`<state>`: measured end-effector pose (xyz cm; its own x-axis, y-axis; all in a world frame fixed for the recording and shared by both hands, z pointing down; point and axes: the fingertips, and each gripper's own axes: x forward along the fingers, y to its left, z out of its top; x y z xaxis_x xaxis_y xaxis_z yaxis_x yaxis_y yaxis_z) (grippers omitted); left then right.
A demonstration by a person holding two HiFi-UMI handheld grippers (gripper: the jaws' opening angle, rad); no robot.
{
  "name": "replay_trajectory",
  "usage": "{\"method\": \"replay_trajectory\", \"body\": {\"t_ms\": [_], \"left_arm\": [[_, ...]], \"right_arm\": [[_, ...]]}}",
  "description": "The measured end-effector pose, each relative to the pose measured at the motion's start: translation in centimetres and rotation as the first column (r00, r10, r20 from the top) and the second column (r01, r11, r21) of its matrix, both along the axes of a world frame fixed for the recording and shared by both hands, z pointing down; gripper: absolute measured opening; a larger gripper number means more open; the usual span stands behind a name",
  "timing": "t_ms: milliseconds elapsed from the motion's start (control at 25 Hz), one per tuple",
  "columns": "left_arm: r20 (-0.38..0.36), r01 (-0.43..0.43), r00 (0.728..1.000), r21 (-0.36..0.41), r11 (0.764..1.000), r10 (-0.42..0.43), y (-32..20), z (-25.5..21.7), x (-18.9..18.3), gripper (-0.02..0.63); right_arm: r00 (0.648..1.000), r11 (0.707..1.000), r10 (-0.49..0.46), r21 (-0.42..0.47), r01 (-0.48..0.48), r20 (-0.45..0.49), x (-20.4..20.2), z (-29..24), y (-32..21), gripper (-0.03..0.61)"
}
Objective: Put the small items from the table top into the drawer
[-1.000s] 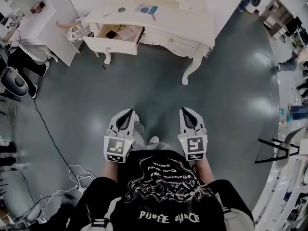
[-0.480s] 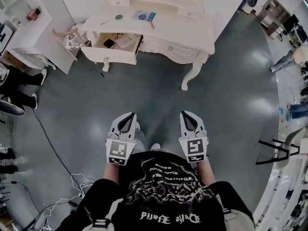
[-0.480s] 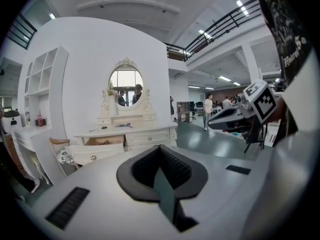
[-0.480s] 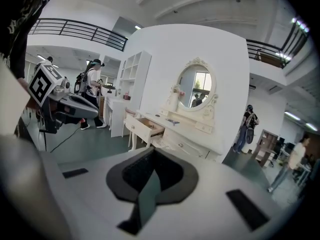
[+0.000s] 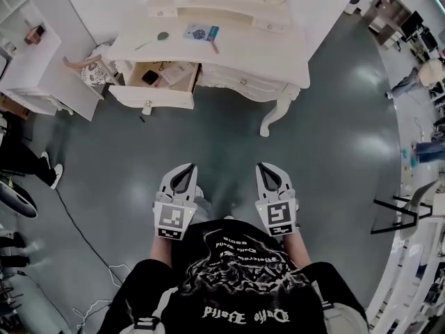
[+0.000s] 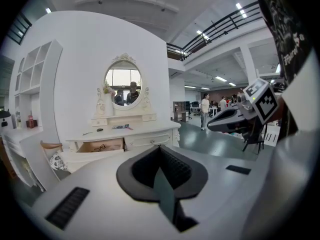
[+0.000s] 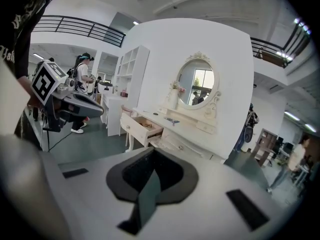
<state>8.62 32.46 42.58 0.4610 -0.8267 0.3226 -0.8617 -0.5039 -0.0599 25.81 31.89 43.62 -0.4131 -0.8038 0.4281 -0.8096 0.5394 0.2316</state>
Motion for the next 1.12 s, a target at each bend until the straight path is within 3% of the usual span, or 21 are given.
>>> {"method": "replay_trajectory", "body": {"t_ms": [720, 1120], "left_arm": [[-0.006, -0.120, 0.993, 0.028, 0.992, 0.120, -8.5, -0.5, -6.3, 0.015], [-0.008, -0.113, 0.994, 0.010, 0.994, 0.113, -10.0, 0.1, -9.3, 0.015]], "right_arm": [[0.995, 0.995, 0.098, 0.032, -0.098, -0.010, -6.9, -0.6, -6.5, 0.011], [0.995, 0.995, 0.098, 0.013, -0.098, -0.016, -9.2, -0.1, -8.0, 0.011]]}}
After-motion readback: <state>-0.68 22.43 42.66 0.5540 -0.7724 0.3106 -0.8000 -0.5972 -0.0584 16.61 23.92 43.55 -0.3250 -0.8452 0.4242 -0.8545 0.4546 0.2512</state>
